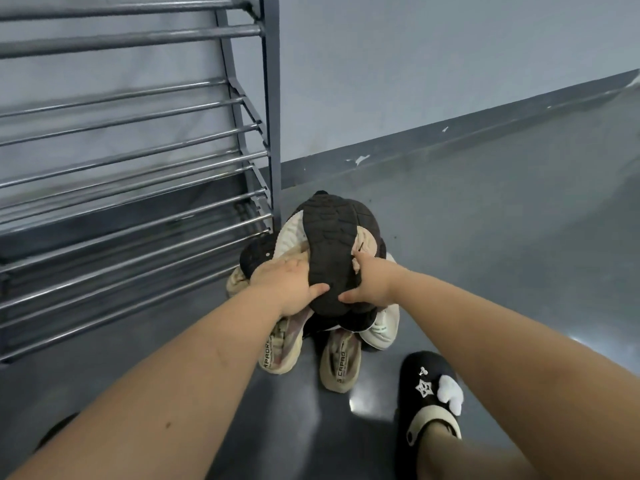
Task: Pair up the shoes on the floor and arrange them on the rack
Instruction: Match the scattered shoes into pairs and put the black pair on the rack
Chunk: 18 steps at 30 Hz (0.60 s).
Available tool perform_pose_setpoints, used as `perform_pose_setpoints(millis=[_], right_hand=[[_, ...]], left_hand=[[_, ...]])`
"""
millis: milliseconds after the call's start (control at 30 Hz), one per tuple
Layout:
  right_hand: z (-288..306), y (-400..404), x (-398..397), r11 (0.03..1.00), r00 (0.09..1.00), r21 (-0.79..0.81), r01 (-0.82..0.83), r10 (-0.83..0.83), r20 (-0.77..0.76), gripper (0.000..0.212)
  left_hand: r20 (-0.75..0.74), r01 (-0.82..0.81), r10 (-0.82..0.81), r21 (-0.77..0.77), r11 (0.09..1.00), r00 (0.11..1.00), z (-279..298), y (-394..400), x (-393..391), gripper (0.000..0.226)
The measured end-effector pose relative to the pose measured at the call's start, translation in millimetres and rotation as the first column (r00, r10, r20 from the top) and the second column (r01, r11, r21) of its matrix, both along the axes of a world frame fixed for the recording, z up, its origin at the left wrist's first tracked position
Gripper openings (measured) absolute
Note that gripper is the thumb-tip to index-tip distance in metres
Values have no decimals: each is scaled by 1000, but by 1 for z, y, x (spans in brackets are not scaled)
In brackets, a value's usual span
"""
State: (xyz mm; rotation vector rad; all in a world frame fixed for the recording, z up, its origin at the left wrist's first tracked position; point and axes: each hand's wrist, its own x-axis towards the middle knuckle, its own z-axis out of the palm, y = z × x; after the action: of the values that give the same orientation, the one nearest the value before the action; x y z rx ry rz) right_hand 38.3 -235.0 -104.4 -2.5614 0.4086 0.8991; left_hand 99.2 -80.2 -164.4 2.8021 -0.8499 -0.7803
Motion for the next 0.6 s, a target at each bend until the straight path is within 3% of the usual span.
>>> perform_pose_setpoints(millis=[133,267,467,600], right_hand=[[-6,0,3,977,987,144,160,-163,10,80],[1,4,-2,893,947,326,310,-320,-25,82],[42,13,-28,865,945,409,290,-326,20,85],[83,23,-52,868,941,450,211,-304,145,68]], left_hand=[[-82,-64,56,-93,994,995,4,-4,0,70],[-175,-120,87,-184,976,981,21,1,0,63],[-277,-196,111,-301,933,954,75,19,-31,46],[-324,-254,121,-408,877,938,114,38,-53,46]])
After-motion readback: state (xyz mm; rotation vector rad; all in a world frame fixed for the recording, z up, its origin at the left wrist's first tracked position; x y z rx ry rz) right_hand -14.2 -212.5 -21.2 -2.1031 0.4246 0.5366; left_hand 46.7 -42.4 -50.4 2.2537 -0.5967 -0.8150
